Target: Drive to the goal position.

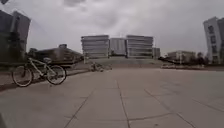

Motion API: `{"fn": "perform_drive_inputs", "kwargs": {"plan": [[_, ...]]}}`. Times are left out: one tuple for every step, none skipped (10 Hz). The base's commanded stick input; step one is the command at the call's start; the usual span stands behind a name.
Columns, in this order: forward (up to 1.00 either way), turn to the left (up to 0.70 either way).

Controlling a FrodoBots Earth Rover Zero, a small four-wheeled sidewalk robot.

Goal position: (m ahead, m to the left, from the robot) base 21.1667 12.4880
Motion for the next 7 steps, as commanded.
{"fn": "perform_drive_inputs", "kwargs": {"plan": [[0.7, -0.01], [0.7, -0.01], [0.7, -0.01], [0.7, -0.01], [0.7, -0.01], [0.7, -0.01], [0.7, -0.01]]}}
